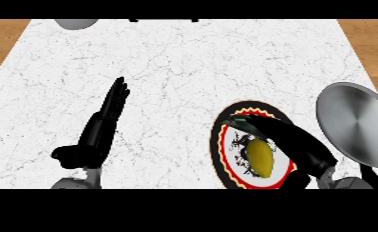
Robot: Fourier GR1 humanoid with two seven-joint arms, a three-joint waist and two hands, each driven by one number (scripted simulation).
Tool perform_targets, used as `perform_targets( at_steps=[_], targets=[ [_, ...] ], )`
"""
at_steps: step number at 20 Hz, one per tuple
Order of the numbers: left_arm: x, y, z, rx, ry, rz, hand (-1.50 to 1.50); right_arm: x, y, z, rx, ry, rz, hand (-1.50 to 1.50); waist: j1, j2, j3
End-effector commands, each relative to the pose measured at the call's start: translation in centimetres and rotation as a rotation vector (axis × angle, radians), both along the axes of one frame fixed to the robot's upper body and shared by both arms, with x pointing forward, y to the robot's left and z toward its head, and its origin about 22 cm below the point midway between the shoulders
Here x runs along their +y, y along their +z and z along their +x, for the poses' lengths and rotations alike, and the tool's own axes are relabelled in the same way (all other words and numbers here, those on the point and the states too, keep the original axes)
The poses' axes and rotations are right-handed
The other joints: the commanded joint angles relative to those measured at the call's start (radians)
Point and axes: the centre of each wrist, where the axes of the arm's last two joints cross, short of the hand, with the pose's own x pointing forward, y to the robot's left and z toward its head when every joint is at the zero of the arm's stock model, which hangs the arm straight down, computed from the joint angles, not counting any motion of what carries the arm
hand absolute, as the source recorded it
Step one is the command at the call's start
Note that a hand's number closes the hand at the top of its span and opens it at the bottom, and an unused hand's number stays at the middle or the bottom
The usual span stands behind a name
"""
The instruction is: Pick the lemon from the plate and place it in the pan
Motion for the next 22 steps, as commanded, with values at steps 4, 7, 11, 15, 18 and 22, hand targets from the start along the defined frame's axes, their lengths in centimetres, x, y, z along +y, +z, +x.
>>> perform_targets(
  at_steps=[4, 7, 11, 15, 18, 22],
  targets=[
    [-1.0, 0.2, 0.4, -0.015, -0.002, 0.003, 0.00, -0.4, -1.7, 0.8, 0.013, -0.005, 0.011, -1.50, 0.000, 0.000, 0.000],
    [0.8, -0.8, 0.6, 0.011, -0.015, -0.006, 0.00, 1.0, -2.7, 1.1, 0.024, -0.012, 0.011, -1.50, 0.000, 0.000, 0.000],
    [-1.9, 0.8, 0.5, 0.004, -0.011, -0.004, 0.00, 1.1, -6.1, 2.8, 0.061, -0.034, -0.037, -1.50, 0.005, 0.001, 0.000],
    [0.2, -1.8, -1.2, 0.002, 0.003, 0.002, 0.00, 2.1, -5.1, 2.4, 0.069, 0.126, -0.116, 1.50, 0.009, 0.002, 0.000],
    [-1.1, 0.7, 1.7, 0.000, -0.024, -0.006, 0.00, 3.8, -6.2, 1.9, 0.005, 0.138, -0.139, 1.50, 0.002, 0.002, 0.000],
    [0.0, 0.4, -0.4, 0.007, -0.013, -0.010, 0.00, 2.0, -5.9, 1.8, -0.018, 0.125, -0.152, 1.50, 0.005, -0.001, 0.000]
  ],
)
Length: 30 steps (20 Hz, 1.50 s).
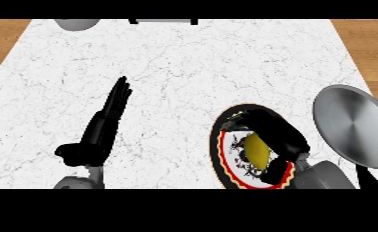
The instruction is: Pick the lemon from the plate and place it in the pan
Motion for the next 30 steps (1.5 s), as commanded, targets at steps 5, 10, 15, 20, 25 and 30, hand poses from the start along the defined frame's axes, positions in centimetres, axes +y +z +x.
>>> perform_targets(
  at_steps=[5, 10, 15, 20, 25, 30],
  targets=[
    [0.3, 3.0, 0.6, -0.016, 0.015, 0.009, 0.00, 0.2, -2.4, -0.4, -0.037, 0.014, 0.014, 1.50, 0.002, 0.020, 0.017],
    [0.3, 0.4, -0.6, -0.007, 0.005, 0.000, 0.00, -3.1, 1.1, 0.5, -0.235, -0.068, 0.086, 1.50, -0.003, 0.019, 0.017],
    [0.5, 0.8, -0.2, -0.002, 0.032, 0.003, 0.00, 0.1, 2.3, 2.6, -0.263, -0.714, 0.049, 1.50, -0.020, 0.015, 0.012],
    [0.5, 0.5, -0.5, 0.000, 0.023, 0.008, 0.00, 3.4, 6.6, 3.7, -0.490, -1.041, -0.009, 1.50, -0.013, 0.008, 0.011],
    [-0.3, 0.8, 1.0, -0.016, 0.011, -0.011, 0.00, 8.0, 10.1, 2.0, -0.683, -1.163, 0.077, 1.50, -0.013, 0.015, 0.015],
    [-1.8, 0.5, -0.8, -0.010, 0.006, -0.011, 0.00, 6.8, 12.3, 3.1, -0.731, -1.321, 0.152, 1.50, 0.000, 0.018, 0.017]
  ],
)
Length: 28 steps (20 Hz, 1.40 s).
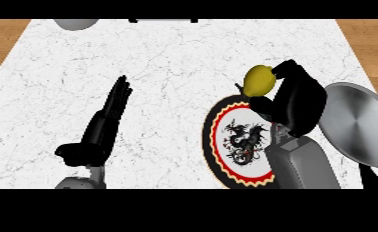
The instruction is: Pick the lemon from the plate and place it in the pan
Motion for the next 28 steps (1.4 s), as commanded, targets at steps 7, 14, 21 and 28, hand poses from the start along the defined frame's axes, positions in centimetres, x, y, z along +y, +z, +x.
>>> perform_targets(
  at_steps=[7, 14, 21, 28],
  targets=[
    [2.1, -0.5, -0.7, -0.009, 0.006, -0.001, 0.00, -6.5, -1.2, -0.4, -0.178, -0.226, 0.135, 1.50, 0.003, 0.005, 0.002],
    [-0.3, -0.8, -0.4, -0.015, -0.012, 0.001, 0.00, -16.5, -2.6, -0.7, -0.212, -0.358, -0.050, 1.50, 0.000, 0.007, 0.002],
    [-0.3, 1.4, 0.1, 0.005, -0.008, 0.006, 0.00, -22.7, -3.7, 0.2, -0.359, -0.456, -0.083, 1.50, 0.010, 0.007, 0.003],
    [-0.5, 0.2, -0.6, -0.004, -0.016, 0.001, 0.00, -29.6, -5.1, -0.3, -0.369, -0.464, -0.086, 1.50, 0.009, 0.006, 0.003]
  ],
)
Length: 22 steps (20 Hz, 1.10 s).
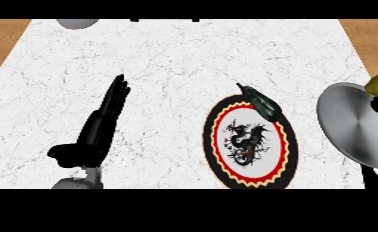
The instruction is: Pick the lemon from the plate and place it in the pan
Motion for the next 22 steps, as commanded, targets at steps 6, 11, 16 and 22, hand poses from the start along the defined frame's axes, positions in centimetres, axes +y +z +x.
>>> perform_targets(
  at_steps=[6, 11, 16, 22],
  targets=[
    [0.1, -0.8, -0.1, -0.020, -0.028, -0.001, 0.00, -4.2, -3.8, -0.2, 0.297, 0.009, 0.322, -1.50, 0.020, 0.007, 0.001],
    [-0.7, -0.4, 0.0, -0.001, -0.021, -0.005, 0.00, -5.6, -2.6, 1.4, 0.270, 0.215, 0.504, -1.50, 0.021, 0.006, 0.004],
    [0.1, 1.7, 0.1, -0.003, -0.031, 0.012, 0.00, -6.7, -2.6, 2.4, 0.148, 0.241, 0.449, -1.50, 0.034, 0.008, 0.004],
    [2.1, 0.4, 1.0, -0.001, 0.006, 0.016, 0.00, -7.1, -2.6, 1.6, -0.150, 0.228, 0.386, -1.50, 0.008, 0.003, 0.001]
  ],
)
